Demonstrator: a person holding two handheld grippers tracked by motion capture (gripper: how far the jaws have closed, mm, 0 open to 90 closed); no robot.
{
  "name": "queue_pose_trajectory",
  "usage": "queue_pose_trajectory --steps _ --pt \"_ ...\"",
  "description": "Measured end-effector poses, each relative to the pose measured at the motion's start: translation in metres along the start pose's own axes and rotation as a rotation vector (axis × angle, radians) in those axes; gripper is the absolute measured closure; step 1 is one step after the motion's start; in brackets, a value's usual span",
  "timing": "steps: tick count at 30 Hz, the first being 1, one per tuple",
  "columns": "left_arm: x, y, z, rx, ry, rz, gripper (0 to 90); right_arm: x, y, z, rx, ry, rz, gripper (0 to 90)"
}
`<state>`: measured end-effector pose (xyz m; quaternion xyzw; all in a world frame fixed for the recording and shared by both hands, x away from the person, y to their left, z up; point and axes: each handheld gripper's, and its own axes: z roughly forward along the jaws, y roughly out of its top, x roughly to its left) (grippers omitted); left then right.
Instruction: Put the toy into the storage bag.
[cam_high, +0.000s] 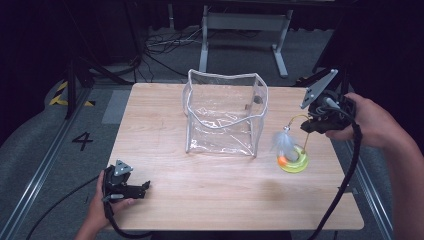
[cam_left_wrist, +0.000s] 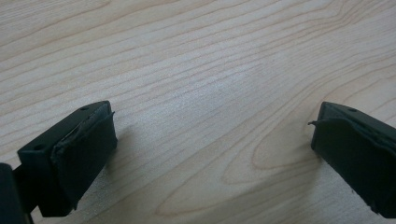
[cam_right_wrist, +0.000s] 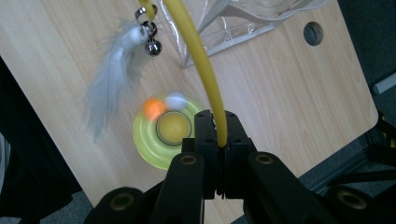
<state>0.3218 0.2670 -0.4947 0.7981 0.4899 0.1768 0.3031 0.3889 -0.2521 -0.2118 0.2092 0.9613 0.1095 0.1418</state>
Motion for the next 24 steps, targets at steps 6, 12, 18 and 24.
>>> queue_pose_trajectory --steps 6,12,18,24 --pt "0.0 0.0 0.0 0.0 0.0 0.0 0.4 -0.017 0.002 -0.013 -0.003 -0.029 0.037 88.1" --pt "0.0 0.0 0.0 0.0 0.0 0.0 0.4 -0.029 0.006 -0.029 -0.023 -0.059 0.066 88.1" --pt "0.0 0.0 0.0 0.0 0.0 0.0 0.3 -0.041 0.012 -0.049 -0.047 -0.091 0.097 88.0" --pt "0.0 0.0 0.0 0.0 0.0 0.0 0.3 -0.049 0.025 -0.065 -0.073 -0.118 0.114 88.1"
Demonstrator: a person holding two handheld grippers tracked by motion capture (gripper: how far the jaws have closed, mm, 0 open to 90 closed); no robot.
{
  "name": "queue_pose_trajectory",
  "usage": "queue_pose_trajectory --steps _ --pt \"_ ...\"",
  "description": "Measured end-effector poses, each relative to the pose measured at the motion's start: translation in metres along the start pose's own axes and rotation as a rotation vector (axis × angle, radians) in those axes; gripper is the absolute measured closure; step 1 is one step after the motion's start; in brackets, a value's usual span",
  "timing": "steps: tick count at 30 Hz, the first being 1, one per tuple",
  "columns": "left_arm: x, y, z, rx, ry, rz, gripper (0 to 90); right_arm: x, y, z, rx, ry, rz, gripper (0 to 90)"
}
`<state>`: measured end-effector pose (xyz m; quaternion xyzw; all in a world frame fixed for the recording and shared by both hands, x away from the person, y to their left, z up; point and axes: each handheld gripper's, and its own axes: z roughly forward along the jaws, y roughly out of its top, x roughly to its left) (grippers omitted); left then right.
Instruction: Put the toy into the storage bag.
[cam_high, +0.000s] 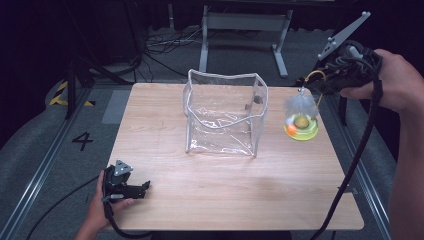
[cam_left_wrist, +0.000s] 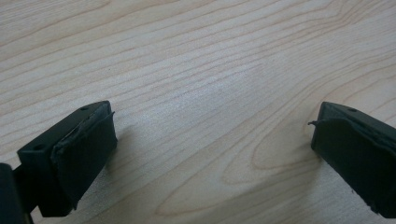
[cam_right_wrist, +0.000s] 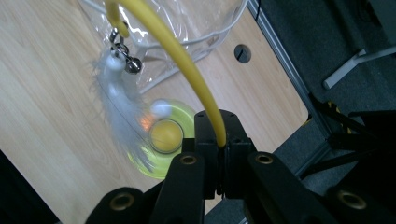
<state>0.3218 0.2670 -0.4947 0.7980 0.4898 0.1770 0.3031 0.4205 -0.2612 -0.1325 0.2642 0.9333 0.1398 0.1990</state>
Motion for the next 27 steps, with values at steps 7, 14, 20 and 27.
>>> queue_pose_trajectory --steps 7,14,20,27 --pt "0.0 0.0 0.0 0.0 -0.001 0.0 0.3 -0.006 0.018 -0.008 -0.024 -0.018 0.005 88.1" --pt "0.0 0.0 0.0 -0.001 -0.003 -0.001 0.4 -0.008 0.033 -0.009 -0.044 -0.029 0.008 88.1" --pt "0.0 0.0 0.0 -0.001 -0.004 -0.001 0.4 -0.007 0.048 -0.01 -0.071 -0.035 0.008 88.1" --pt "0.0 0.0 0.0 0.0 -0.008 0.002 0.4 -0.006 0.068 -0.006 -0.089 -0.046 0.004 88.1"
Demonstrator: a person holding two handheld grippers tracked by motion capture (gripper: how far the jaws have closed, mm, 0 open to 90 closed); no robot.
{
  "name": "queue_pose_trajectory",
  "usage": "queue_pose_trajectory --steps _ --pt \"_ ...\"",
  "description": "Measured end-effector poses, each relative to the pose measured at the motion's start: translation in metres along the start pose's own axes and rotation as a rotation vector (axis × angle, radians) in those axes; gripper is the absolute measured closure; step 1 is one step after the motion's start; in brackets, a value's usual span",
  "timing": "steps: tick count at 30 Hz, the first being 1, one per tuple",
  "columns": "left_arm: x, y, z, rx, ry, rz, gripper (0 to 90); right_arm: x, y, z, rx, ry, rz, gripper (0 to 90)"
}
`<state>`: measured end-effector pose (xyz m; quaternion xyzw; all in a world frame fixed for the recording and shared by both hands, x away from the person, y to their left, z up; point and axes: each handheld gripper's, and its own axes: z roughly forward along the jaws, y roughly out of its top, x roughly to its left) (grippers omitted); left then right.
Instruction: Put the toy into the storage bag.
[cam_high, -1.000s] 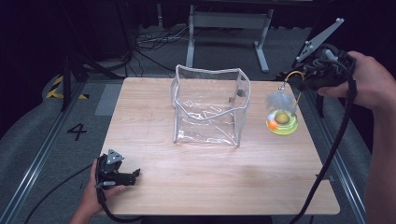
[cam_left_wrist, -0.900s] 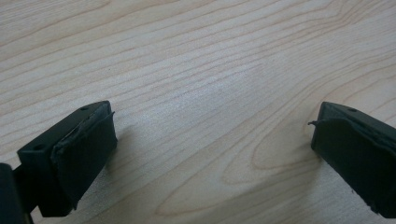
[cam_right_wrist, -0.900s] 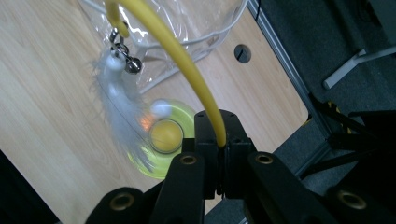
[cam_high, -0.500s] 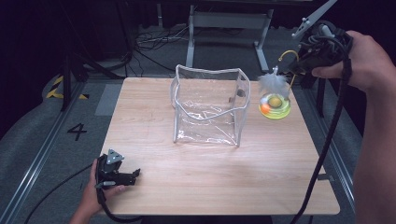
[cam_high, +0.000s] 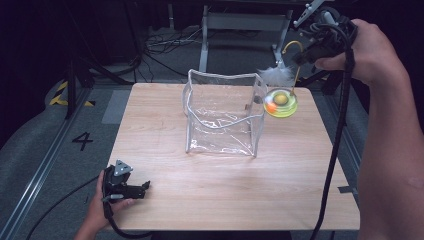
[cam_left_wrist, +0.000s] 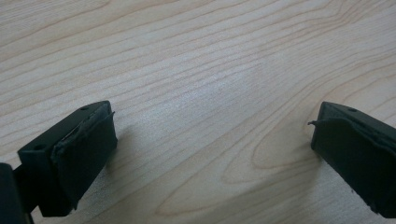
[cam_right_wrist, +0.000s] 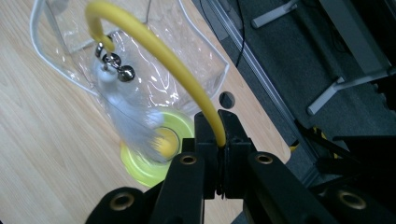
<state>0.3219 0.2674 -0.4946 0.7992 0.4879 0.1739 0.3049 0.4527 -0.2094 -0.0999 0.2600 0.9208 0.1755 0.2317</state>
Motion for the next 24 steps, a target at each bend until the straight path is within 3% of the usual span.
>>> queue_pose_trajectory --steps 3,5,24 --pt "0.001 0.001 -0.001 0.017 -0.009 0.005 0.4 -0.001 0.004 0.003 -0.002 0.002 0.006 88.1" --pt "0.0 0.0 0.0 -0.002 -0.001 0.002 0.4 -0.002 0.009 0.007 -0.004 0.002 0.013 88.1" --pt "0.0 0.0 0.0 0.0 -0.002 0.003 0.4 -0.009 0.037 0.03 -0.048 -0.004 0.044 88.1"
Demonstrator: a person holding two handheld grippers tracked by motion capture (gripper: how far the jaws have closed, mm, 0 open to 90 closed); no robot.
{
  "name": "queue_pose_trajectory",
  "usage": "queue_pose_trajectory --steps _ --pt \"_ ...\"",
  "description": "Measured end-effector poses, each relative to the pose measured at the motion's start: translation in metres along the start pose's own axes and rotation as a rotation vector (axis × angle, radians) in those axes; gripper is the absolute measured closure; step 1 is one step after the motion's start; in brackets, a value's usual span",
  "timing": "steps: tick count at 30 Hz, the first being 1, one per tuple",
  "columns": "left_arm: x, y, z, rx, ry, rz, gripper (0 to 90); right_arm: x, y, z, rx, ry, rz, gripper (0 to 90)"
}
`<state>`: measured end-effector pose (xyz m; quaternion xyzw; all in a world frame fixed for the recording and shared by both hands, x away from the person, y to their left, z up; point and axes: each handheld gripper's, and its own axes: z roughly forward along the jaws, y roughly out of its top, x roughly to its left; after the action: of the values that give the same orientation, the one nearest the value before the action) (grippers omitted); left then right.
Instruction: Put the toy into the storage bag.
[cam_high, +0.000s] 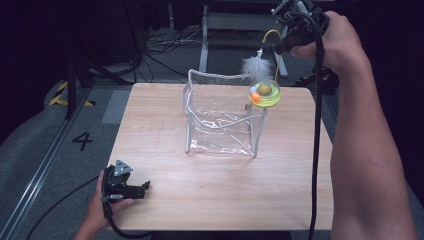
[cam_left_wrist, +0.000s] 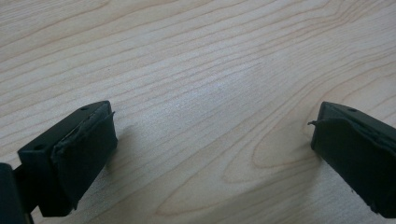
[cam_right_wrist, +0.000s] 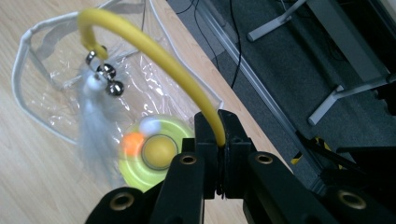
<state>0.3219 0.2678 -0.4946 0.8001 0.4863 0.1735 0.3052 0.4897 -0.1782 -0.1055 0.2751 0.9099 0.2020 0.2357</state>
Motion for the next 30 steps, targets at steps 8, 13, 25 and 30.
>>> queue_pose_trajectory --steps 8,13,25,30 --pt "0.0 0.0 0.0 0.0 -0.001 0.001 0.5 0.0 0.006 0.013 -0.013 0.012 0.0 88.1" --pt "0.0 0.0 0.0 0.0 0.001 0.001 0.4 0.0 0.009 0.019 -0.016 0.021 -0.001 88.1" --pt "0.0 0.0 0.0 0.001 -0.001 0.001 0.4 0.005 0.011 0.039 -0.013 0.036 0.0 88.1" --pt "0.0 0.0 0.0 -0.001 -0.001 0.001 0.5 0.007 0.011 0.046 -0.006 0.045 -0.003 88.0"
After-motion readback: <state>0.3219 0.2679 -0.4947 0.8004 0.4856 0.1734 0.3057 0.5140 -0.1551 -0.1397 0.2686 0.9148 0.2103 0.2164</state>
